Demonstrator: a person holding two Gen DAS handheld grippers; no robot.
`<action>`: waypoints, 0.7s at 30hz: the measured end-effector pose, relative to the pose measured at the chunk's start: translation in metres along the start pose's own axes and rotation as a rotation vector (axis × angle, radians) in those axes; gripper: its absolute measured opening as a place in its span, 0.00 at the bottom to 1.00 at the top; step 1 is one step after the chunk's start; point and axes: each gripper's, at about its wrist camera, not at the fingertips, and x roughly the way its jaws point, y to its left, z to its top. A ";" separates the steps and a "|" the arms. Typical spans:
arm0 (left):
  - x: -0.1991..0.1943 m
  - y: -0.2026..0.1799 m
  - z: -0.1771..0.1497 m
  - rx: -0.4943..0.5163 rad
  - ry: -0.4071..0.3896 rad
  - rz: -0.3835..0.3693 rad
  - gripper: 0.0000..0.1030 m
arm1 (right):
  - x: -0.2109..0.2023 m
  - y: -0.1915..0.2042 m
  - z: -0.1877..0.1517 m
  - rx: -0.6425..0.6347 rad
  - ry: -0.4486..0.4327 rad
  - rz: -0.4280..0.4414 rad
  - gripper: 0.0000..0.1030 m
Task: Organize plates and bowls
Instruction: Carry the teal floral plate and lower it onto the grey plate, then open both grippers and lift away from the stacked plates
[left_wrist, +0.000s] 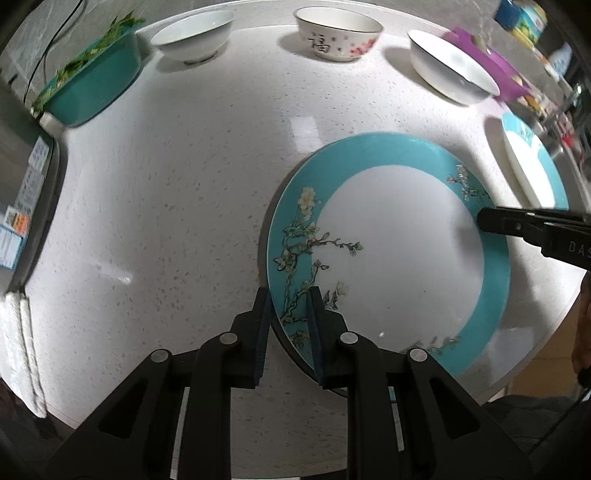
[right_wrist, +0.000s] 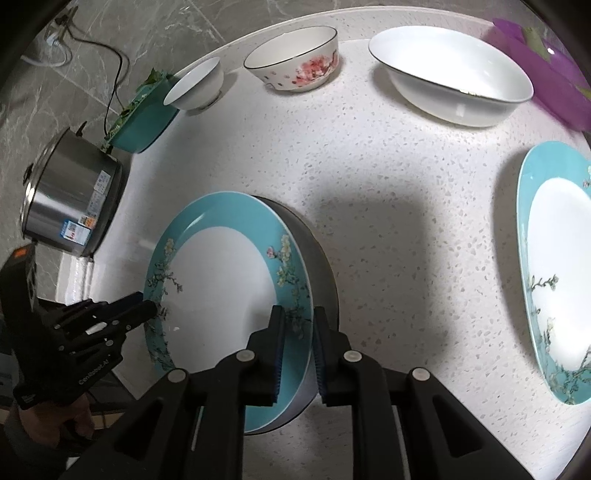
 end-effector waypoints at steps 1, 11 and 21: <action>0.000 -0.002 0.000 0.007 -0.003 0.008 0.17 | 0.001 0.001 -0.002 -0.014 -0.006 -0.015 0.19; 0.002 -0.001 -0.003 -0.015 -0.027 0.005 0.17 | -0.002 0.016 -0.010 -0.151 -0.055 -0.127 0.31; -0.031 0.026 0.010 -0.090 -0.161 -0.059 0.58 | -0.014 0.015 -0.010 -0.081 -0.124 -0.125 0.68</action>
